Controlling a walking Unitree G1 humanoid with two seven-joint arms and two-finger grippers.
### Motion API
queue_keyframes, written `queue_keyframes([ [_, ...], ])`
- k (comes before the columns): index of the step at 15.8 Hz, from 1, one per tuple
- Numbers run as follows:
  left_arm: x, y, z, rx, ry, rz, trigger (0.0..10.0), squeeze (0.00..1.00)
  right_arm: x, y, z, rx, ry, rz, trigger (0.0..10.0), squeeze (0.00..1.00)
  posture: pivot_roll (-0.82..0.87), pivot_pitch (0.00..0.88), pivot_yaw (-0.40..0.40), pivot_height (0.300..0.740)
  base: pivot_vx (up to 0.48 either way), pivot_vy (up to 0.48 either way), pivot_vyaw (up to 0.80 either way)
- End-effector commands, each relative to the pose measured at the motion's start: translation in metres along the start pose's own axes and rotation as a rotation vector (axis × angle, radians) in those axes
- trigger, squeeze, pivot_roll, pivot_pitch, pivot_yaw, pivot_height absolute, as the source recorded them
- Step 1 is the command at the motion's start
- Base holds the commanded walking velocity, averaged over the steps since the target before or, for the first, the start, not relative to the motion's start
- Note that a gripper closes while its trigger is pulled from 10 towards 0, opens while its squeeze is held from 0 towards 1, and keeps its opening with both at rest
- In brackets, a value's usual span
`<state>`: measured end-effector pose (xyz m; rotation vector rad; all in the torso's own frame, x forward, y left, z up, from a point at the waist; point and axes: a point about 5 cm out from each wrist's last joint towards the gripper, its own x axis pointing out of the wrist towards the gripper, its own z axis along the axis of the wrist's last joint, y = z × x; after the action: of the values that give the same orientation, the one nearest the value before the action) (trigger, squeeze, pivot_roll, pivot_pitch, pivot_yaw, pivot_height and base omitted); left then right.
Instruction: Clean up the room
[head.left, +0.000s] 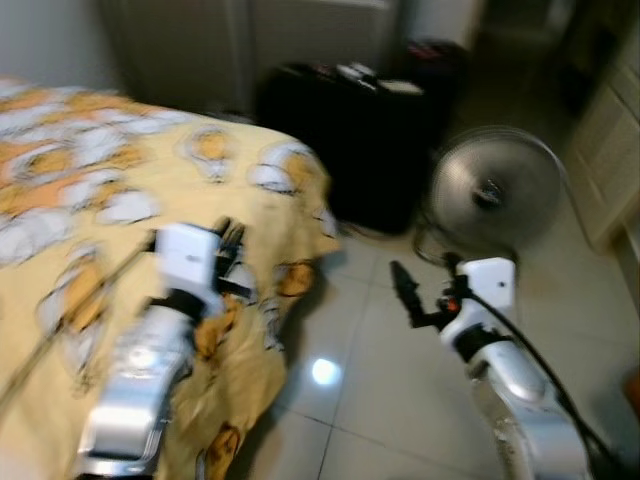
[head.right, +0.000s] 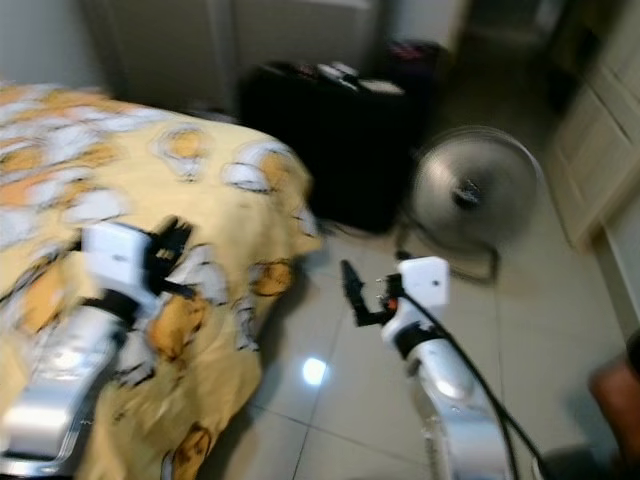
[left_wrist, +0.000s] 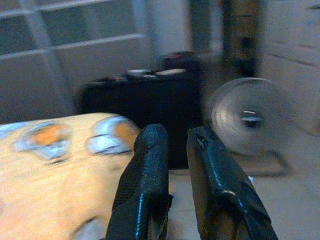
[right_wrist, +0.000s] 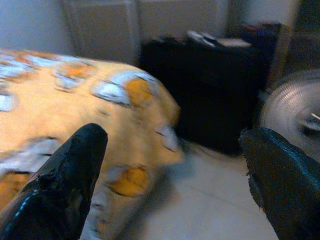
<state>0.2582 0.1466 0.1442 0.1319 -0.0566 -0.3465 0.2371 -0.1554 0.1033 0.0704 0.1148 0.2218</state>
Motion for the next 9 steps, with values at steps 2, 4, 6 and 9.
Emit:
queue_keyframes([
  [2, -0.005, 0.009, -0.002, 0.034, 0.012, 0.022, 10.0, 0.00, 0.002, 0.006, 0.006, 0.002, -0.033, 0.014, 10.0, 0.00, -0.03, 0.000, 0.041, 0.740, 0.394, 0.000, 0.00],
  [4, -0.004, 0.010, -0.002, 0.032, 0.013, 0.026, 10.0, 0.00, 0.001, 0.005, 0.004, 0.001, -0.028, 0.009, 10.0, 0.00, -0.03, 0.000, 0.042, 0.740, 0.401, 0.000, -0.40],
  [6, -0.002, 0.013, -0.003, 0.029, 0.021, 0.047, 10.0, 0.00, 0.002, 0.002, 0.005, -0.011, -0.031, -0.003, 10.0, 0.00, -0.03, 0.000, 0.041, 0.740, 0.403, 0.000, 0.00],
  [9, 0.000, 0.017, -0.008, 0.001, 0.023, 0.089, 10.0, 0.00, 0.003, -0.005, 0.007, -0.064, -0.047, -0.065, 10.0, 0.00, -0.03, 0.000, 0.044, 0.740, 0.404, 0.000, 0.00],
])
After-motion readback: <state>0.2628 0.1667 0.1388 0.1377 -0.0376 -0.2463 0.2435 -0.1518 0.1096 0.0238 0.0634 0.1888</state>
